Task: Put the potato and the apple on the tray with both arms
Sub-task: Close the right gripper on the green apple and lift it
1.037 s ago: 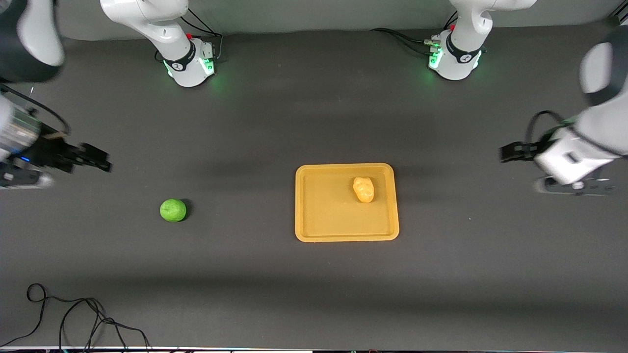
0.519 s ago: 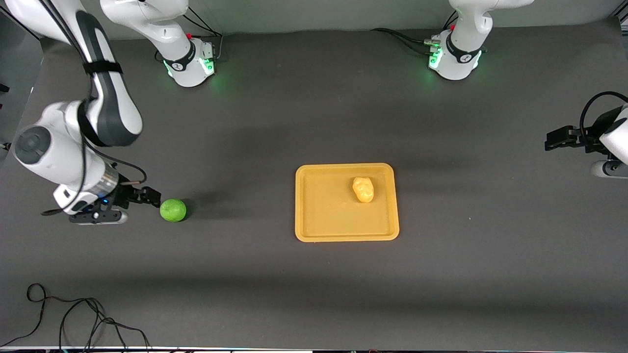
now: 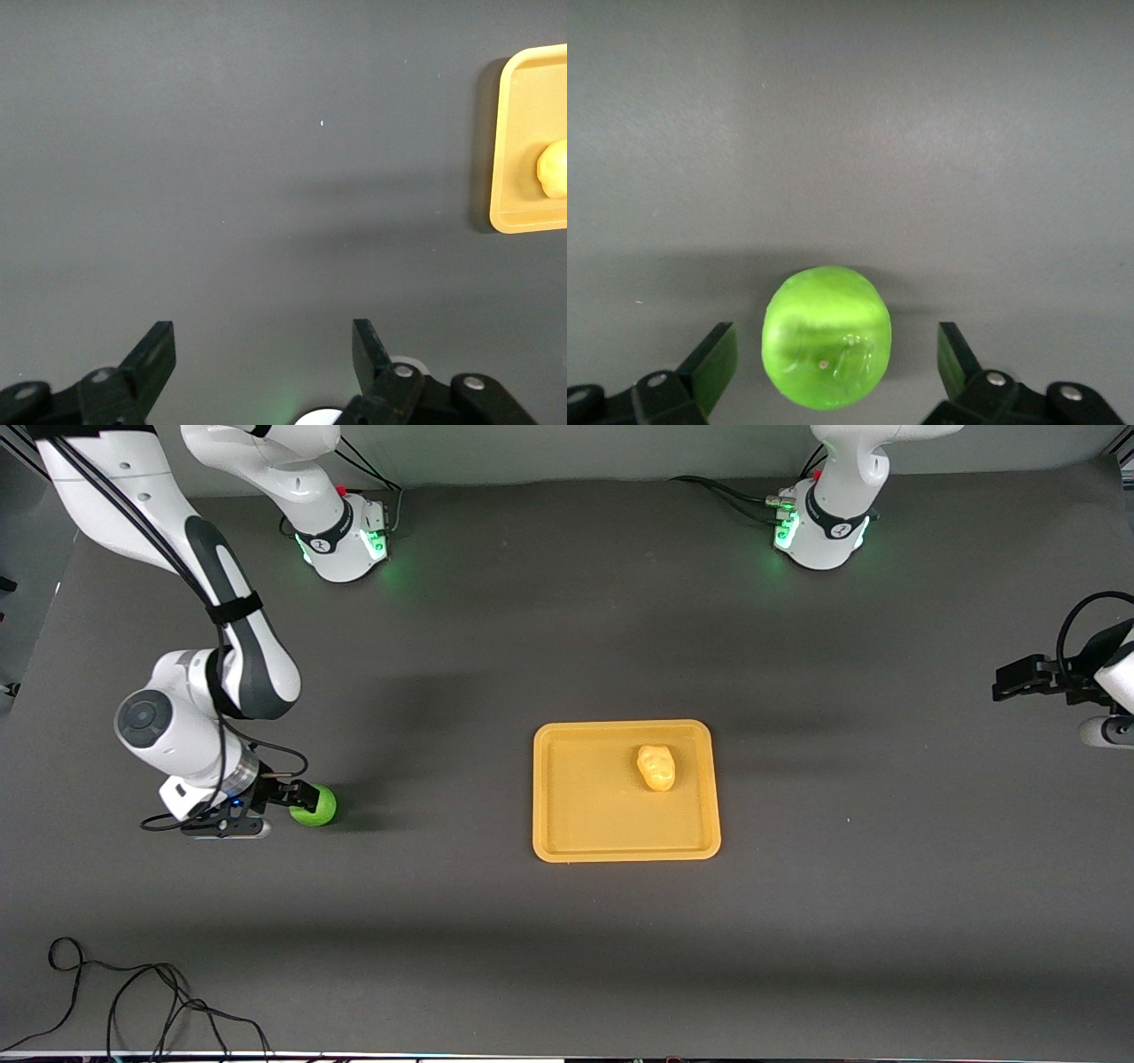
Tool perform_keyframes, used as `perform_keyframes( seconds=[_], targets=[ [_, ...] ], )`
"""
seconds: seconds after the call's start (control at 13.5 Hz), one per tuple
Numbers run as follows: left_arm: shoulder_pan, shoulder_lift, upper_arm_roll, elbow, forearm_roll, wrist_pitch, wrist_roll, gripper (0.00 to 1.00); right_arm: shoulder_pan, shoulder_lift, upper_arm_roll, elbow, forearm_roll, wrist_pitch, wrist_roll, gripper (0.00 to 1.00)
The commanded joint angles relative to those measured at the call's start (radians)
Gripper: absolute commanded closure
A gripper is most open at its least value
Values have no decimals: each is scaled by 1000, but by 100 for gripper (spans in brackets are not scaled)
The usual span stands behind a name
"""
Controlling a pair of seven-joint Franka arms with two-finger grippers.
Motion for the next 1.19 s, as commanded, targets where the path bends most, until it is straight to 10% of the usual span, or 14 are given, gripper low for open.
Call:
perform_keyframes(
  seconds=[0.0,0.52,0.74,1.11],
  targets=[
    [10,-12,-13,4,4,1,21,11,6,17,-1,-20,30,62,-4,0],
    [8,-12,-14,3,-1,1,21,12,8,78,2,-22,30,97,-4,0],
    [8,-12,-16,3,-1,1,21,12,6,68,3,-19,30,59,-17,65],
    [10,-12,-19,3,-5,1,21,12,55,-98,7,128,30,-288,-1,69]
  ],
)
